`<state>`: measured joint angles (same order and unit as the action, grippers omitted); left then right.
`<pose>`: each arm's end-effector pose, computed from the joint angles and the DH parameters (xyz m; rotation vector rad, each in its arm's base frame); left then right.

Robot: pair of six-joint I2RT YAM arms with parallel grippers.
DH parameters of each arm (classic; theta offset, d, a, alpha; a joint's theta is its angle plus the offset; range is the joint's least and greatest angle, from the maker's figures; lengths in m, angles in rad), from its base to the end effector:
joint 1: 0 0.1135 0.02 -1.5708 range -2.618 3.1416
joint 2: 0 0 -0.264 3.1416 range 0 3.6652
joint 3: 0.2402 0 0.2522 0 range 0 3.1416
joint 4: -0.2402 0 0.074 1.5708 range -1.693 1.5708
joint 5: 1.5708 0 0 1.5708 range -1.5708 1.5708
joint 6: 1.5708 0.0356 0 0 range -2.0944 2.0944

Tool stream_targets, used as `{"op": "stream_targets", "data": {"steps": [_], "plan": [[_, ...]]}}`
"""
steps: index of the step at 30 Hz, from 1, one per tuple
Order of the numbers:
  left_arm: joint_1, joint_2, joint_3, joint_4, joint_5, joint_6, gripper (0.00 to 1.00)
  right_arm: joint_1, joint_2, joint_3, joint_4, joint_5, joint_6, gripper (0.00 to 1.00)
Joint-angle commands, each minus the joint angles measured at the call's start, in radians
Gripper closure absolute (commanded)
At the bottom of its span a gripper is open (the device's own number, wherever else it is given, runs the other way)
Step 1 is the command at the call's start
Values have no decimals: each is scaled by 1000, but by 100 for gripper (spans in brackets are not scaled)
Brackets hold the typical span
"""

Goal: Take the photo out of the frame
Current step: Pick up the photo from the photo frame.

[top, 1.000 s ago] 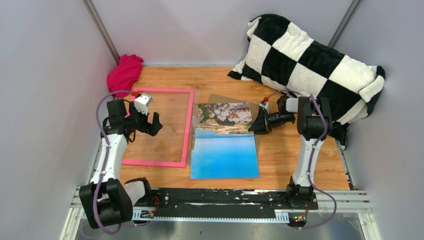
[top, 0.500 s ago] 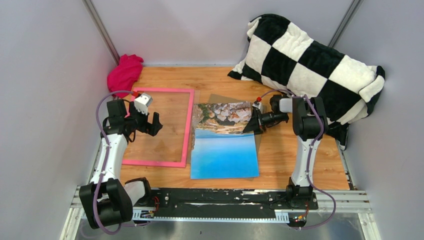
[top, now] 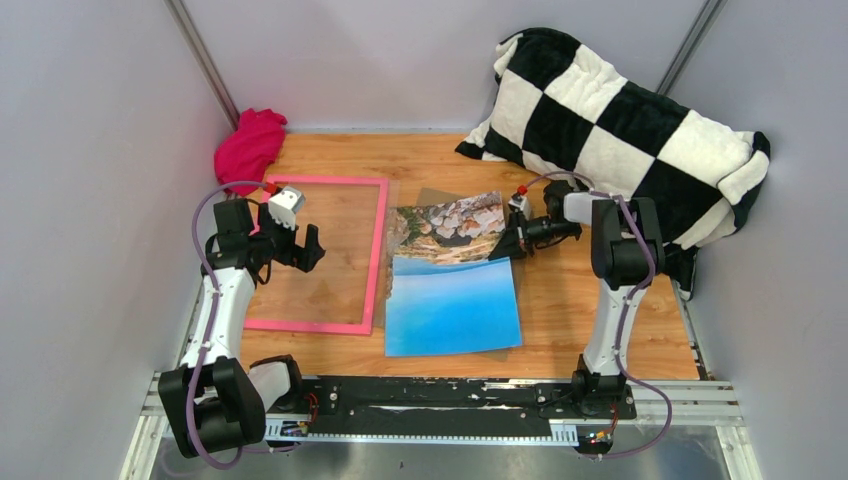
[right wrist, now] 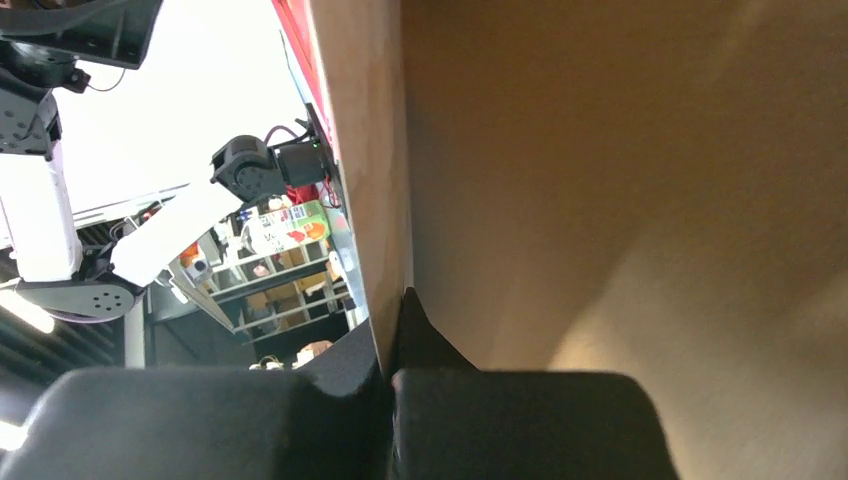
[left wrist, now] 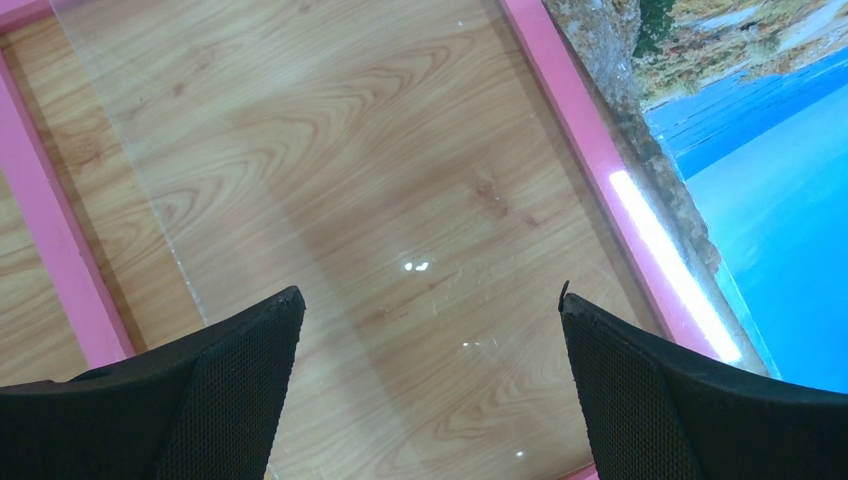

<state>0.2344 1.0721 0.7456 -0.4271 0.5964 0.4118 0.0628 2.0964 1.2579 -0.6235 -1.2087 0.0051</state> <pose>0.2191 0.0317 0.2528 0.4806 2.1389 -0.3346 0.3674 0.0565 0.1137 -0.1687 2.5365 1.7578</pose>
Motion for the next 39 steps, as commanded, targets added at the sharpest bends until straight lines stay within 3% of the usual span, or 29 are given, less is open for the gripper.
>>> {"op": "stream_targets", "data": {"steps": [1,15,18,26,39], "plan": [[8,-8,-9,13,-9,10,0,-24,-125,-15,-8,-10,66,100],[7,-12,-9,13,-25,10,0,-53,-322,65,43,-136,217,100],[8,-8,-9,14,-26,9,0,-53,-374,68,152,-143,320,100],[8,-10,-9,14,-27,10,0,-46,-475,-6,649,-113,781,100],[8,-14,-11,15,-38,10,0,148,-467,153,1059,-62,1188,100]]}}
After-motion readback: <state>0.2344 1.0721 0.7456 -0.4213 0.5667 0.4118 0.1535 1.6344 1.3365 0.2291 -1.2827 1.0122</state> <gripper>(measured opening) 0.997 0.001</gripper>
